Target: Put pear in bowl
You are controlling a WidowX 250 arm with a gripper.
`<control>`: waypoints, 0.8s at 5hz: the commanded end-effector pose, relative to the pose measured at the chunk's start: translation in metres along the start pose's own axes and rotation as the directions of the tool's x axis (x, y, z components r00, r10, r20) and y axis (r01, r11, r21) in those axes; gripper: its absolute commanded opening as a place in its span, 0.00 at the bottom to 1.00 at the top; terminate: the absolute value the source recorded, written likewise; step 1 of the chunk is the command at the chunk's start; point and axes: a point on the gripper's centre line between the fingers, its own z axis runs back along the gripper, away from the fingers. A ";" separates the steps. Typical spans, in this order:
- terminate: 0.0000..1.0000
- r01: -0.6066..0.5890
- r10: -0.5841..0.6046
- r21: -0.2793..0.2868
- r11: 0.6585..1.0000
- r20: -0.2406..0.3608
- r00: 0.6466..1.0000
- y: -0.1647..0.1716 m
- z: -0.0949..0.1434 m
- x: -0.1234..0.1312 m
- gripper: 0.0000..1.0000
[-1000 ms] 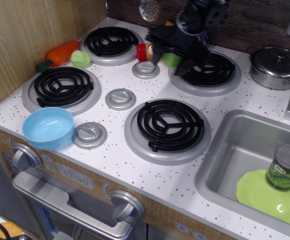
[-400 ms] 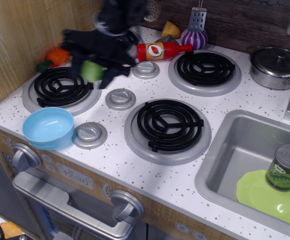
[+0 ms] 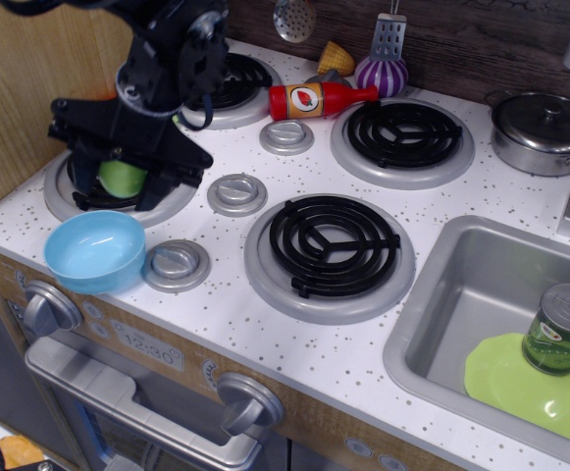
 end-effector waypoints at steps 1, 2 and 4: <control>0.00 -0.080 0.080 -0.026 0.996 0.007 0.997 0.015 -0.001 0.002 0.00; 0.00 -0.080 0.080 -0.026 0.996 0.007 0.997 0.015 -0.001 0.002 1.00; 0.00 -0.080 0.080 -0.026 0.996 0.007 0.997 0.015 -0.001 0.002 1.00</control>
